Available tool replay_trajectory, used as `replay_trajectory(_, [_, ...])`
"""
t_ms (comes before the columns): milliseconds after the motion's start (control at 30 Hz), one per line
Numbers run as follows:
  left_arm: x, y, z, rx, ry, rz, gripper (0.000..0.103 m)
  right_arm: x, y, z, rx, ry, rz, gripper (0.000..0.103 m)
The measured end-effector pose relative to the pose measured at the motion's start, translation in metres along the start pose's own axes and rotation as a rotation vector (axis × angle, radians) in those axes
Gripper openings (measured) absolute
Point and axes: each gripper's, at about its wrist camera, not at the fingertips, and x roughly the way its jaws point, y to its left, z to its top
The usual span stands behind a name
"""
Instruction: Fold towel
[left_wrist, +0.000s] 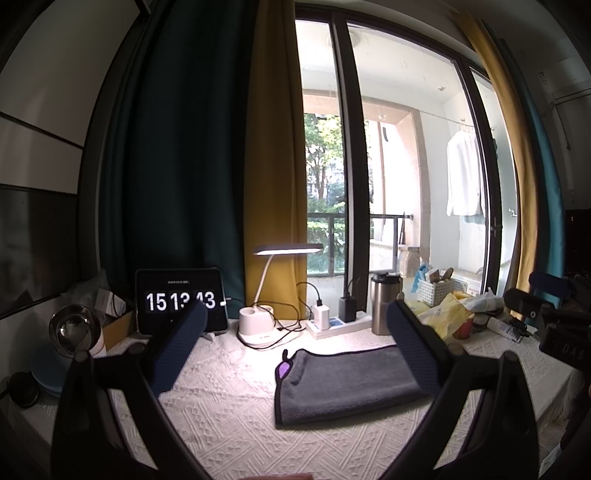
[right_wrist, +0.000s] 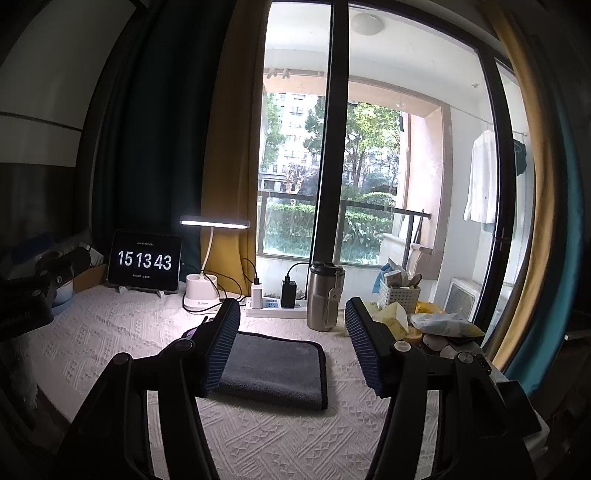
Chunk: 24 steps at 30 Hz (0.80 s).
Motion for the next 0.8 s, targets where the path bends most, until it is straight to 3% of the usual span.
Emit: replay_trajectory(800, [0.008, 0.0, -0.01, -0.015, 0.032, -0.015, 0.099, 0.007, 0.003, -0.008, 0.005, 0.022, 0.011, 0.063])
